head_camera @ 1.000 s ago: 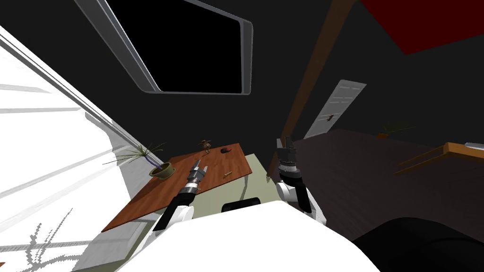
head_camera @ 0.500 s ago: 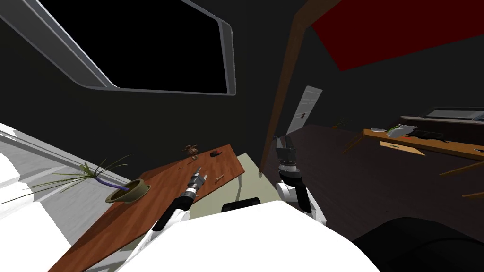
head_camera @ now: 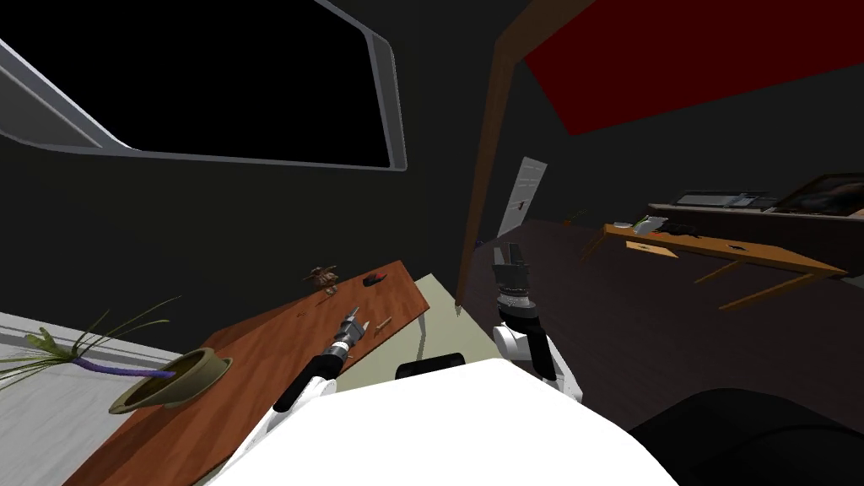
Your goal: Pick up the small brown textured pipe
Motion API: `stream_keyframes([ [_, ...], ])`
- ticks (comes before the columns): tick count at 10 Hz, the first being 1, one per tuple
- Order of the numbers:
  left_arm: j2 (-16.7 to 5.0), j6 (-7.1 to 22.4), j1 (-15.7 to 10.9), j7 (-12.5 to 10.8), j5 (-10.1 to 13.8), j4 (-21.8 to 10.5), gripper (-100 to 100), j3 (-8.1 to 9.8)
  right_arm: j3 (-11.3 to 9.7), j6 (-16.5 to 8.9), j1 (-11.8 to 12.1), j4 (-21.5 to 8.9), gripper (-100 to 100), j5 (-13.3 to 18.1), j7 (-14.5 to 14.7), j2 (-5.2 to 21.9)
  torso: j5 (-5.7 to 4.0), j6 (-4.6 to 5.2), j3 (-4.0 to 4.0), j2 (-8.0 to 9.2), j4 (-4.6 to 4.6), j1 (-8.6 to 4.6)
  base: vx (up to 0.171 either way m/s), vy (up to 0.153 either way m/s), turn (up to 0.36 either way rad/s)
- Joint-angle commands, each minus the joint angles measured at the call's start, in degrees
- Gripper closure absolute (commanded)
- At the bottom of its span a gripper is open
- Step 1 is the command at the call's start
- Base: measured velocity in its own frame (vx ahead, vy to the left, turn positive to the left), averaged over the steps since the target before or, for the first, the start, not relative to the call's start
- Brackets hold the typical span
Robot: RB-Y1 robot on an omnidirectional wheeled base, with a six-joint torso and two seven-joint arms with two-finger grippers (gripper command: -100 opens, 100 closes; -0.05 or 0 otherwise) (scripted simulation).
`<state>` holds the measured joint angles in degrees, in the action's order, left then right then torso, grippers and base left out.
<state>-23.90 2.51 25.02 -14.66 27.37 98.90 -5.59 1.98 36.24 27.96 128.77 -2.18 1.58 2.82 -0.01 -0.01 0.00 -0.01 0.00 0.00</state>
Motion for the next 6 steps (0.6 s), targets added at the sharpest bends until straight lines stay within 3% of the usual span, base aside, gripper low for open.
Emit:
stream_keyframes([
  [1,-1.0,0.2,-0.2,-0.8,1.1,-2.6,-100,-0.43,0.0,0.0,0.0,0.0,0,0.0,0.0,0.0,0.0,0.0,0.0,0.0,0.0,0.0,0.013,-0.014,-0.174],
  [2,-2.1,2.0,-0.5,-1.9,2.9,-4.3,-100,-0.66,0.0,0.0,0.0,0.0,0,0.0,0.0,0.0,0.0,-0.07,0.0,0.0,-0.01,0.03,0.016,-0.028,-0.268],
  [3,-2.1,2.0,-0.5,-1.9,2.9,-5.6,-100,-0.66,0.0,0.0,0.0,0.0,0,0.0,0.0,0.0,0.0,-0.02,-0.01,-0.01,0.0,-0.02,0.017,-0.018,-0.17],
  [6,-4.0,5.3,-1.1,-4.2,6.5,-10.1,-100,-1.01,0.0,0.0,0.0,0.0,0,0.0,0.0,0.0,0.0,-0.07,-0.02,-0.04,-0.01,0.01,0.024,-0.021,-0.279],
])
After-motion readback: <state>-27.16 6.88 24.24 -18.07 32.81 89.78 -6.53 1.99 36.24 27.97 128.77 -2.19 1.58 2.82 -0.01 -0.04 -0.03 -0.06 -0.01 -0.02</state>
